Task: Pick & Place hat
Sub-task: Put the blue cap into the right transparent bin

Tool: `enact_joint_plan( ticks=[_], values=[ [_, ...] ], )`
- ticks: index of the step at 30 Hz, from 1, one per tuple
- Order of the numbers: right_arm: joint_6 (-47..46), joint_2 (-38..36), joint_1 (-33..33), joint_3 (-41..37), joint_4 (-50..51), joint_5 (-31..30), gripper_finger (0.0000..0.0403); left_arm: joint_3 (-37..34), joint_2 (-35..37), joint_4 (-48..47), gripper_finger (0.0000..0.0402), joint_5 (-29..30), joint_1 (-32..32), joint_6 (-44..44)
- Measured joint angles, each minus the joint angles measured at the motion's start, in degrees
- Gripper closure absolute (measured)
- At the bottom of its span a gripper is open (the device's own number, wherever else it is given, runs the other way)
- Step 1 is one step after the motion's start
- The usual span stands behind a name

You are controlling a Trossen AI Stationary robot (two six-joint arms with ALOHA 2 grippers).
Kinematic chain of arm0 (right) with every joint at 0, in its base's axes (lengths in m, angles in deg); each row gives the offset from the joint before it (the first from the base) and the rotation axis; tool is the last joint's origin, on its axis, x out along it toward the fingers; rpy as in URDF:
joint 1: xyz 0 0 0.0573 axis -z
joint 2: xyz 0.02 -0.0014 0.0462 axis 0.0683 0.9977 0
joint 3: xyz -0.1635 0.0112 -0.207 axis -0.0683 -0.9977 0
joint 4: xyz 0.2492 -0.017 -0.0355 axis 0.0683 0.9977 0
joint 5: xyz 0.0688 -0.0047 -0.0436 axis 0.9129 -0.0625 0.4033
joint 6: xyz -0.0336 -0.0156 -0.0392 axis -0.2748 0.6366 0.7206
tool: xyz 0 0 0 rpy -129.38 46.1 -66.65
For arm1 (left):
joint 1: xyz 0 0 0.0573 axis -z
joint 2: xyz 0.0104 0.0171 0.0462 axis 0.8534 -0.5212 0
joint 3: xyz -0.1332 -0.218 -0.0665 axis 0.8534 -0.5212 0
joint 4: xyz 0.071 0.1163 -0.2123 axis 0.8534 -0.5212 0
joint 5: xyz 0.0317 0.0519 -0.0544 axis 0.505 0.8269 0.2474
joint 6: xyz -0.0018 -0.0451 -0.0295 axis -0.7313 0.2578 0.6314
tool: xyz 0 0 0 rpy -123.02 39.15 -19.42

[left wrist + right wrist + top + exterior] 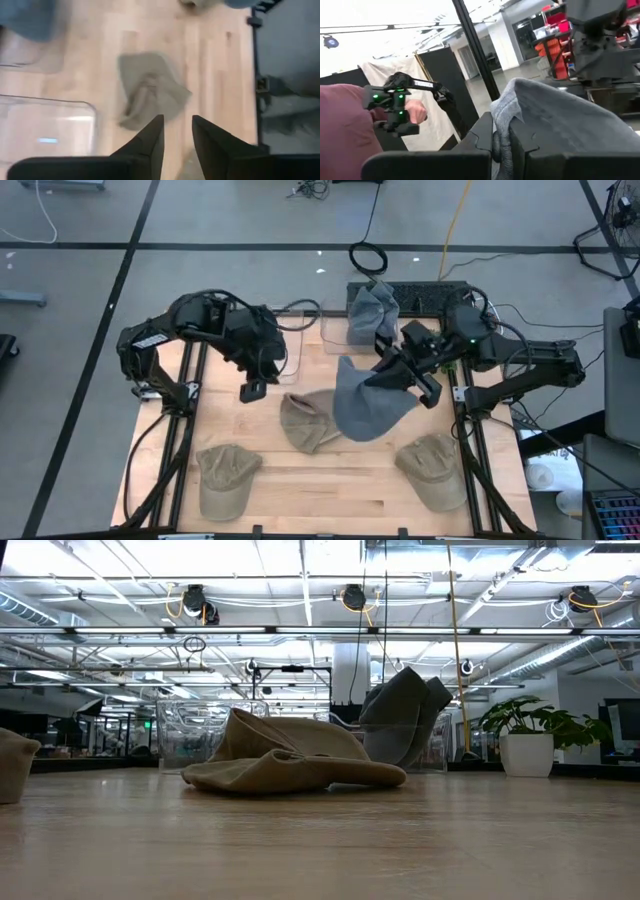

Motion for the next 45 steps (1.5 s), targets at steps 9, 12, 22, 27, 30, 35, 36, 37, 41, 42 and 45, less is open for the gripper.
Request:
enact_joint_plan(
  ticks=[9, 12, 22, 27, 30, 35, 36, 37, 41, 42, 45],
  values=[
    [8.0, -1.4, -3.1, 0.0, -3.1, -11.6, 0.0393, -0.1, 5.0, 0.0, 0.0242, 10.5, -3.1, -0.1],
    [15.3, -1.4, -3.8, 0.0, -3.1, -17.9, 0.0393, 0.0, 7.4, 0.0, 0.0229, 12.4, -4.0, -0.1],
    [31.0, -1.2, -3.8, 0.0, -5.5, -36.7, 0.0393, 0.0, 13.5, 0.0, 0.022, 14.5, -5.4, 0.1],
    [40.2, 0.9, -3.7, 0.1, -10.8, -47.7, 0.0393, 0.0, 15.4, 0.1, 0.0219, 17.3, -5.4, 0.1],
    [45.6, 2.6, -3.2, 0.1, -14.2, -54.3, 0.0393, 0.0, 15.9, 0.1, 0.0219, 18.3, -5.4, -0.1],
    [51.6, 4.8, -1.4, 0.1, -16.6, -62.3, 0.0393, 0.0, 15.9, 0.1, 0.022, 18.3, -5.4, -0.1],
    [52.3, 5.0, -0.8, 0.1, -16.6, -63.8, 0.0393, 0.0, 15.9, 0.1, 0.022, 18.3, -5.4, -0.1],
    [52.8, 5.3, -0.2, 0.1, -16.5, -65.1, 0.0393, 0.0, 15.9, 0.1, 0.022, 18.3, -5.4, -0.1],
    [52.9, 6.1, 3.5, 0.1, -15.2, -66.5, 0.0393, 0.0, 15.9, 0.2, 0.022, 18.3, -5.4, -0.2],
    [52.8, 6.2, 4.4, 0.1, -14.3, -66.6, 0.0393, 0.0, 15.9, 0.2, 0.022, 18.3, -5.4, -0.2],
    [51.2, 6.3, 6.8, 1.2, -8.7, -66.4, 0.0393, 0.0, 15.9, 0.2, 0.022, 18.3, -5.4, -0.2]
  ],
)
